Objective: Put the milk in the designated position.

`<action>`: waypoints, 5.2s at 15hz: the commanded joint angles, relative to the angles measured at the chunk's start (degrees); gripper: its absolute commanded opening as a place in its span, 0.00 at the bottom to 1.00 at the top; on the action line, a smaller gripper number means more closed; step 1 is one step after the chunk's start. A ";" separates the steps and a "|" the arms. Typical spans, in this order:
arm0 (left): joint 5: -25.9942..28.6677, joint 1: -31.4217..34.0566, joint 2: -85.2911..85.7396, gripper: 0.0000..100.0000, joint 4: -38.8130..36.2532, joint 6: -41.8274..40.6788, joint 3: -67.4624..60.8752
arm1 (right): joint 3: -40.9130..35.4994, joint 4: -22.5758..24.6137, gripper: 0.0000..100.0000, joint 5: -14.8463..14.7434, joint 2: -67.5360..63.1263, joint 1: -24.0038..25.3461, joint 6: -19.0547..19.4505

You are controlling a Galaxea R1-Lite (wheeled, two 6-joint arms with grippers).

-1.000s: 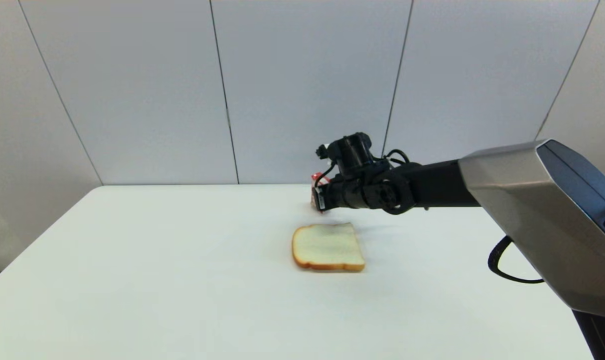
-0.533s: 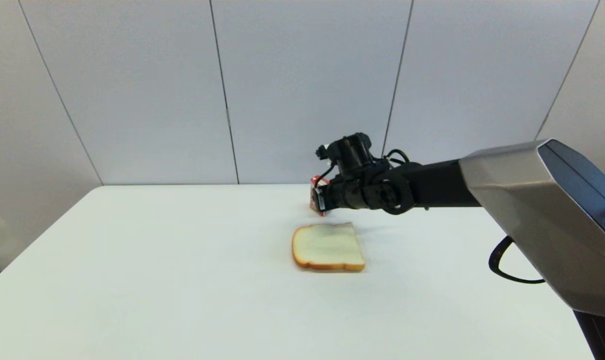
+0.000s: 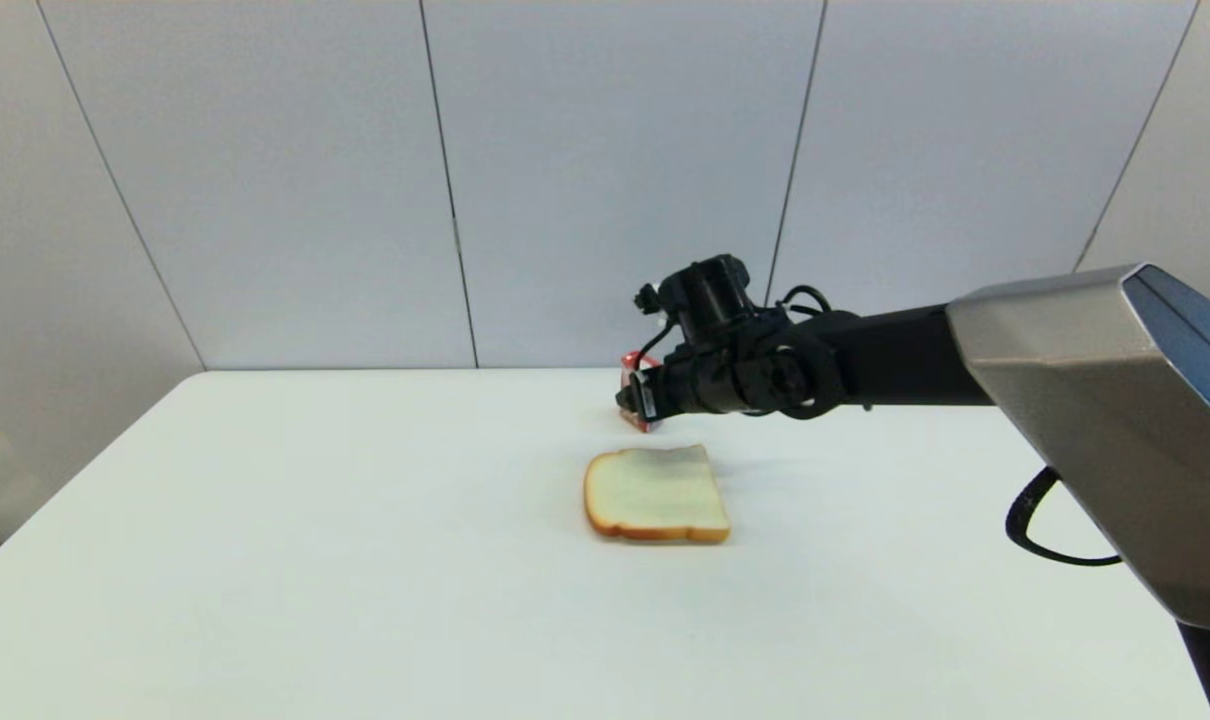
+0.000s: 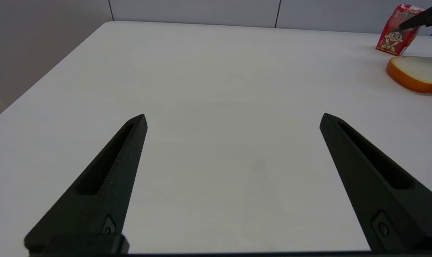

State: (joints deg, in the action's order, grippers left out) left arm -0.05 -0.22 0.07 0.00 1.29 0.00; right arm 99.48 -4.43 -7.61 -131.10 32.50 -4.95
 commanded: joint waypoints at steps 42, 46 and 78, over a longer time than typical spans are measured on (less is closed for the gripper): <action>-0.04 -0.04 0.01 1.00 0.00 0.03 -0.09 | -94.20 3.37 1.00 2.86 125.65 -32.32 8.55; -0.04 0.04 0.01 1.00 0.00 0.03 -0.09 | -95.87 -1.90 1.00 4.79 131.10 -32.41 8.11; -0.04 -0.04 0.01 1.00 0.00 0.03 -0.09 | -99.48 4.60 1.00 5.85 131.10 -32.41 2.93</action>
State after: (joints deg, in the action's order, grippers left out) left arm -0.07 -0.24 0.07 0.00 1.29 0.00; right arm 0.00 0.13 -1.76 0.10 0.07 -2.00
